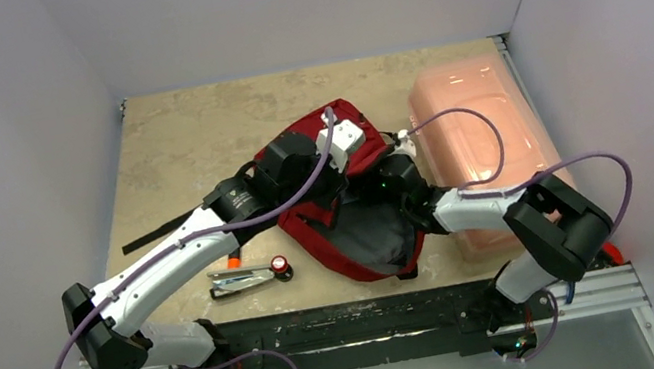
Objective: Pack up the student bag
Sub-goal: Place the book in the student bag, then zip the student bag at the center of the board.
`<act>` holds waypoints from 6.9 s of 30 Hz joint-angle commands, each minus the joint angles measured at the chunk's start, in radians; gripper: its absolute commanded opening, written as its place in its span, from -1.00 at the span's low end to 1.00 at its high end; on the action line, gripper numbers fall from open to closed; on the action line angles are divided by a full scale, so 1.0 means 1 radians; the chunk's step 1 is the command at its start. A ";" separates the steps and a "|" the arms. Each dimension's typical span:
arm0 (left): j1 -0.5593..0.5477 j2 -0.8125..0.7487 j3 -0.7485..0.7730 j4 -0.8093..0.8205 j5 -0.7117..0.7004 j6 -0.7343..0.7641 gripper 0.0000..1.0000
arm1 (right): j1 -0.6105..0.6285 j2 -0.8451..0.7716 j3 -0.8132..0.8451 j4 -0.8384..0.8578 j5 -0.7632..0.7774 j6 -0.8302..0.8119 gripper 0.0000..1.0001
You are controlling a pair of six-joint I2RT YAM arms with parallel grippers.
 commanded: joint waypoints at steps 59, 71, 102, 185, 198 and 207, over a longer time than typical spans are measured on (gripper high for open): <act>0.062 -0.600 -0.434 -0.112 -0.444 -0.401 0.60 | 0.317 -0.161 0.341 -0.686 -0.019 -0.241 0.29; 0.061 -0.589 -0.443 -0.041 -0.439 -0.331 0.61 | 0.334 0.047 0.297 -0.581 0.123 0.148 -0.03; 0.559 -0.307 -0.423 -0.128 0.214 -0.673 0.83 | 0.346 -0.019 0.252 -0.381 0.171 -0.164 -1.00; 0.920 0.331 -0.332 0.344 0.758 -0.910 -1.00 | 0.178 0.254 0.330 -0.113 -0.734 -0.405 -0.18; 0.920 0.337 -0.333 0.345 0.753 -0.908 -1.00 | 0.177 0.184 0.344 -0.229 -0.661 -0.454 -0.69; 0.921 0.337 -0.335 0.350 0.753 -0.908 -1.00 | 0.178 0.169 0.347 -0.252 -0.667 -0.466 -0.50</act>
